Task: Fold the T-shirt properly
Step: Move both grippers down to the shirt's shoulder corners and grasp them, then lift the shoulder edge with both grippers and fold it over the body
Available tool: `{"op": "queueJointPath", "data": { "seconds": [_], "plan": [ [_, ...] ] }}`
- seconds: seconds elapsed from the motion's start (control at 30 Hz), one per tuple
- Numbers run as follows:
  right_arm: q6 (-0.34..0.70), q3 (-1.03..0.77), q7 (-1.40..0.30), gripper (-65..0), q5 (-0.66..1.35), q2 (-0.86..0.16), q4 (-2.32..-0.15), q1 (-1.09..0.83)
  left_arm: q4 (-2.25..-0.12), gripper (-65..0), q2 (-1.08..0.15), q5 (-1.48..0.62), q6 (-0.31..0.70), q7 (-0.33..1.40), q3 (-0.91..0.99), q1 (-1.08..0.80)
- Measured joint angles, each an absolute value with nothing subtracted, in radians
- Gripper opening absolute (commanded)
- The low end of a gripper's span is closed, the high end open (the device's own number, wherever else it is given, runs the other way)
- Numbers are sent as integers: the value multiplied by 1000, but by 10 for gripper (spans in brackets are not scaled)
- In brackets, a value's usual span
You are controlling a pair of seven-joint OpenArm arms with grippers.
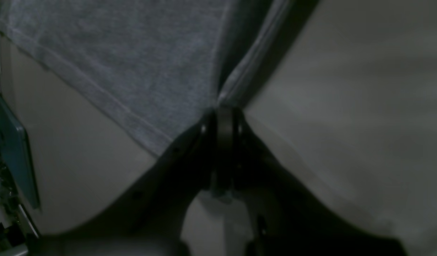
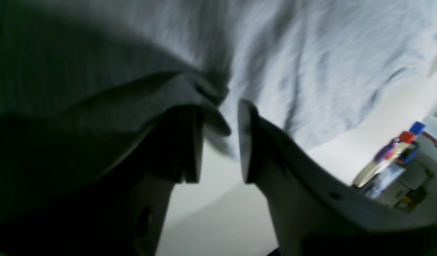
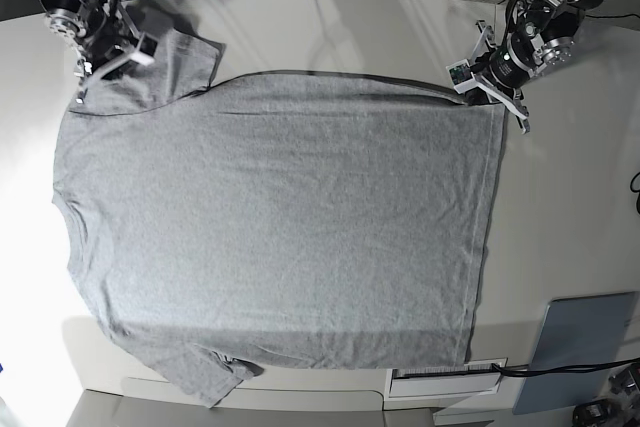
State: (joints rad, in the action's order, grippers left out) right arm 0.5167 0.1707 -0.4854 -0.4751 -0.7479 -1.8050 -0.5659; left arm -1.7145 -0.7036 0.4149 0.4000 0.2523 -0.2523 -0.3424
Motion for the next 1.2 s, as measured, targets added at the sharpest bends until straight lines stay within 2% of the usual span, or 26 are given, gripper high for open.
{"op": "queueJointPath", "data": {
  "seconds": [0.27, 0.3, 0.37, 0.4, 0.53, 0.7, 0.97, 1.2],
  "plan": [
    [471, 254, -501, -470, -499, -751, -1747, -479, -1715, -650, -703, 415, 400, 252, -252, -342],
    [471, 256, -505, -499, -500, -751, -1747, -479, -1715, -650, -703, 415, 400, 252, -252, -342],
    [476, 260, -521, -623, -491, -750, -1745, -479, -1715, -650, -704, 415, 400, 252, -252, -342],
    [473, 265, -530, -650, -492, -748, -1746, -480, -1715, -650, -704, 415, 400, 252, -252, -342],
    [474, 268, -580, -650, -463, -771, -1765, -492, -1714, -650, -704, 330, 357, 284, -252, -344],
    [469, 213, -625, -650, -433, -807, -1854, -614, -1778, -650, -736, 282, 268, 396, -259, -403],
    [478, 0, -639, -650, -356, -817, -2007, -882, -1879, -650, -819, 284, 266, 433, -235, -584],
    [486, -93, -658, -650, -349, -817, -2104, -1028, -1919, -650, -865, 286, 269, 454, -226, -680]
  ]
}}
